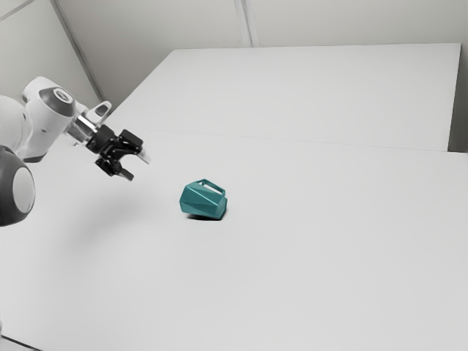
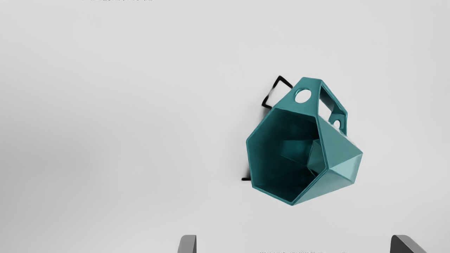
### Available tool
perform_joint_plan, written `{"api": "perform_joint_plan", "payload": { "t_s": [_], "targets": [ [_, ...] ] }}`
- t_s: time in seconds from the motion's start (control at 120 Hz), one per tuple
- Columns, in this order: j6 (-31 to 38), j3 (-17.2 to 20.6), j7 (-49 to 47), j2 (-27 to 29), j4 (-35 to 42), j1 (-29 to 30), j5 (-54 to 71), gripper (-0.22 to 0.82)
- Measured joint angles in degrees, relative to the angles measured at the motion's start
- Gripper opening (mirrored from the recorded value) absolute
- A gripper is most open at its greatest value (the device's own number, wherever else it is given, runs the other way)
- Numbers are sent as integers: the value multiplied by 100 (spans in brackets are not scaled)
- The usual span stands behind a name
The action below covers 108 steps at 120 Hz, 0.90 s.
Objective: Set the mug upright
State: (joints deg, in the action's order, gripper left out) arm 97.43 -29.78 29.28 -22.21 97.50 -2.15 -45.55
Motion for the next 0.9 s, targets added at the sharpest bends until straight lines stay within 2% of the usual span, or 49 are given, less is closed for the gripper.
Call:
{"api": "perform_joint_plan", "payload": {
  "t_s": [0.367,0.9],
  "targets": [
    [-421,21,592,-530,-391,5,-463,60],
    [-342,346,1015,-878,-388,-12,-910,60]
  ]
}}
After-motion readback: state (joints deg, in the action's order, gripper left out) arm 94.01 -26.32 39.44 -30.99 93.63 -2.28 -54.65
